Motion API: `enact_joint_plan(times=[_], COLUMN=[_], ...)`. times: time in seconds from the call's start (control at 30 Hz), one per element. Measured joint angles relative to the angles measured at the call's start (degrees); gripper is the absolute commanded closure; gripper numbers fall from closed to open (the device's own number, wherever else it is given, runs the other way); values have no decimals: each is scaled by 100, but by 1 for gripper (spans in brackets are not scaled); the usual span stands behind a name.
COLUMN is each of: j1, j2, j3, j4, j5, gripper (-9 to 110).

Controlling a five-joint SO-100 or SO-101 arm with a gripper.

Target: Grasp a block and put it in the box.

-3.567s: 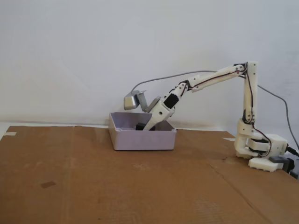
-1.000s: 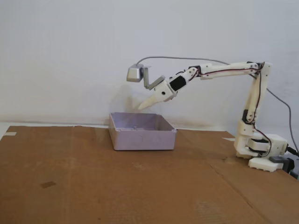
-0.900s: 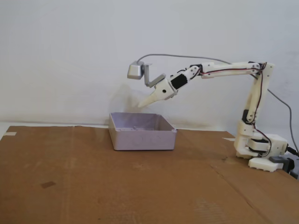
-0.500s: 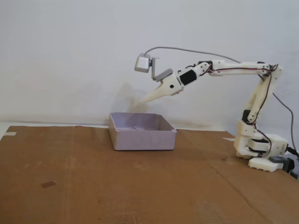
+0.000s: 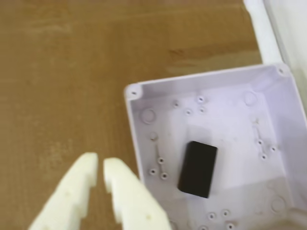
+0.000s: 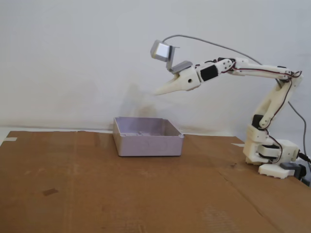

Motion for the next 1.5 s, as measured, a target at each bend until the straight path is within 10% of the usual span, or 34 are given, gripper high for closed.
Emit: enact_joint_plan(times=[1.5], j1=[-817], j2=[5089], j3=[5036], j4=[0], j5=[255], gripper=[102])
